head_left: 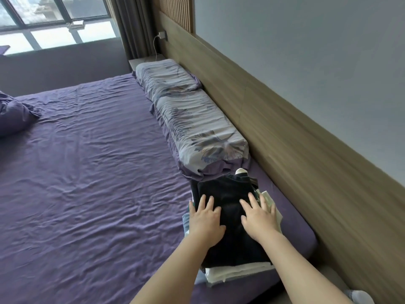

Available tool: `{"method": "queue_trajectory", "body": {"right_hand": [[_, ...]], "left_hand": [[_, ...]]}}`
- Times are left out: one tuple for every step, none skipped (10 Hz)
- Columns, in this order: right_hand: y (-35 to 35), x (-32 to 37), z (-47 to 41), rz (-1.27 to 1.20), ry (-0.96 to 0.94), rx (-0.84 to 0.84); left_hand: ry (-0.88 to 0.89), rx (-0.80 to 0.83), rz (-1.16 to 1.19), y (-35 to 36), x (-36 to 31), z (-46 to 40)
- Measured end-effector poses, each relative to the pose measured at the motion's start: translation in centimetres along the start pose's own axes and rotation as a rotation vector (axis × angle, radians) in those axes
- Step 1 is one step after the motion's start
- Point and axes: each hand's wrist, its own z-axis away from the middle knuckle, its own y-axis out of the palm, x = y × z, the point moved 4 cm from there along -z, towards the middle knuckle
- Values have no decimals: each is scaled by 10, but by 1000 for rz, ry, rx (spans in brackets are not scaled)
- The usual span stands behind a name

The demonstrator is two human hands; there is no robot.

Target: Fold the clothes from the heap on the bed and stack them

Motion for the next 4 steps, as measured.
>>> {"method": "queue_trajectory", "body": {"right_hand": [[-16, 15, 12, -31, 5, 73], [-35, 28, 27, -41, -3, 76], [-66, 47, 48, -65, -1, -3], [-99, 69, 69, -31, -24, -132]], "left_hand": [[-5, -19, 151, -22, 3, 11], [20, -50, 198, -45, 9, 28], [51, -139, 143, -77, 21, 49], [59, -220, 45, -110, 33, 72]]}}
